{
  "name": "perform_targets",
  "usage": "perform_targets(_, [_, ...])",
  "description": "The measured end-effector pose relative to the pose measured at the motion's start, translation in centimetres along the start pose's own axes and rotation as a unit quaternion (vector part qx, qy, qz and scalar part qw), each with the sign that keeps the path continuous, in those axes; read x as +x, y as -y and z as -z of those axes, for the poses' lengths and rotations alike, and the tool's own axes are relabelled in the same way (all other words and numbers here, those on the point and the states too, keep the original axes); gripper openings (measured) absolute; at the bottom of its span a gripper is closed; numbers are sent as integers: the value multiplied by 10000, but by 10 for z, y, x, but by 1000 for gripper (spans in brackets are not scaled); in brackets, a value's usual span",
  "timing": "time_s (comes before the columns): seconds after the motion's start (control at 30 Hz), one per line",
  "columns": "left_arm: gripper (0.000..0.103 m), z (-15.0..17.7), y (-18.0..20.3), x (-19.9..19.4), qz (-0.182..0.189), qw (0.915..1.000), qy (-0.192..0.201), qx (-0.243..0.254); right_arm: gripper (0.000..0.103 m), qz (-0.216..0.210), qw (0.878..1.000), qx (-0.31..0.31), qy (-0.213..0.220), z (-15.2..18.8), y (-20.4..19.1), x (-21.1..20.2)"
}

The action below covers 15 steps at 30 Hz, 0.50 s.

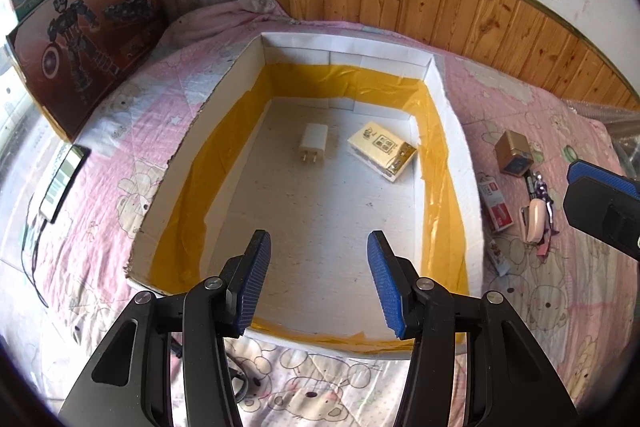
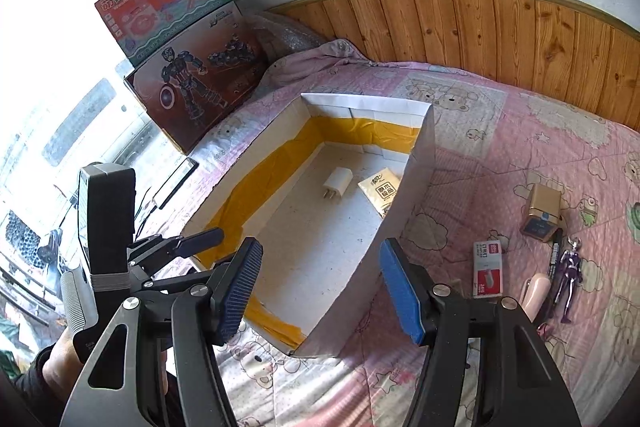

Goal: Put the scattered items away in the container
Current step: 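Withdraw both tools from the box back toward the remaining items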

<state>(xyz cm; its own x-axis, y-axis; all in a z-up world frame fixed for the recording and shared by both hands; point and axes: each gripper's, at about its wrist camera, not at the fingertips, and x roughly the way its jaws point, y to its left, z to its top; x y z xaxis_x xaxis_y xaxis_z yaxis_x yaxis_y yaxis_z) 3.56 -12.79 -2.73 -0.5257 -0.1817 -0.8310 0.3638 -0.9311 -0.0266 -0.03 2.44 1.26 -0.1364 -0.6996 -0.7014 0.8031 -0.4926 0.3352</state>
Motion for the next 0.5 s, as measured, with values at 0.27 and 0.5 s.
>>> perform_targets(0.27, [53,11,54,-16,977,9932,180,607,63,496,9987,149,43,13,42,-27])
perform_targets(0.5, [57,23,105,-5,1341,9862,-60,974,57,986,9943,341,-235,40,95,-28])
